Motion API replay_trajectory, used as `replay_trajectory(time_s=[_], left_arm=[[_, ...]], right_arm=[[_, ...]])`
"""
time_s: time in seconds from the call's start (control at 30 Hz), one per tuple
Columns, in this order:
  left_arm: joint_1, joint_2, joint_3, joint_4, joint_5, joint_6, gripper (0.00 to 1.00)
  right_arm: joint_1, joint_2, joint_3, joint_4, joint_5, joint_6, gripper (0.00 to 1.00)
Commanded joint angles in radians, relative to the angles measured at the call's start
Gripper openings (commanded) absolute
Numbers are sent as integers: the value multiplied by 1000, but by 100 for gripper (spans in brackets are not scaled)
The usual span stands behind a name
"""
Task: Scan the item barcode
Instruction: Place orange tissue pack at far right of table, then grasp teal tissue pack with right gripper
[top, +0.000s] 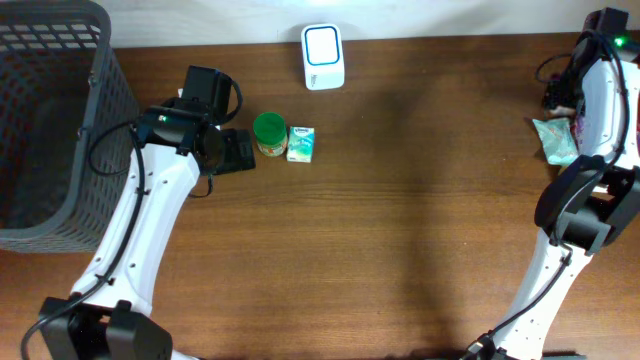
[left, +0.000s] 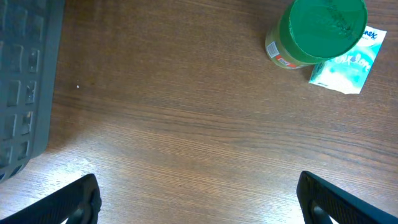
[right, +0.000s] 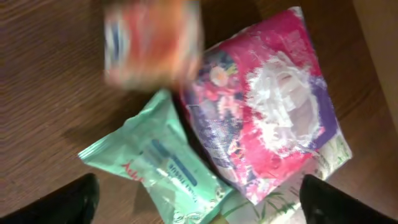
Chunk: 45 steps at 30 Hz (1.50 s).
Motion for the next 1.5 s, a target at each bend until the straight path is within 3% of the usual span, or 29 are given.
replay_trajectory(time_s=[0.0,0.07,0.27,0.33,0.63,0.7,0.9,0.93,1.0,1.1,1.13,1.23,1.33,1.43,1.47], left_arm=[[-3,-4,2,1,-11,-10,99],[-3,-4,2,1,-11,-10,99],[-3,-4,2,1,-11,-10,99],[-3,-4,2,1,-11,-10,99],[-3,-4,2,1,-11,-10,99],[-3,-4,2,1,-11,-10,99],[-3,-4,2,1,-11,-10,99],[-3,-4,2,1,-11,-10,99],[-3,-4,2,1,-10,-10,99],[-3,-4,2,1,-11,-10,99],[-3,-4,2,1,-10,-10,99],[-3,-4,2,1,-11,-10,99],[-3,-4,2,1,-11,-10,99],[-3,-4,2,1,-11,-10,99],[-3,-4,2,1,-11,-10,99]], right_arm=[[15,-37,-7,2,-179,0,99],[64,-37,-7,3,-356,-1,98],[291,-37,-7,10,-624,0,98],[391,-27,-7,10,-678,0,92],[720,77,-25,45,-715,163,91],[753,94,-54,91,-716,256,81],[789,96,-229,290,-765,350,71],[794,97,-249,300,-764,360,63],[798,98,-263,306,-764,377,35],[798,97,-262,304,-803,375,15],[797,97,-262,303,-848,375,4],[771,84,-249,221,-854,338,4],[704,63,-241,23,-864,78,4],[615,63,-241,-146,-683,0,6],[598,63,-241,-161,-666,0,29]])
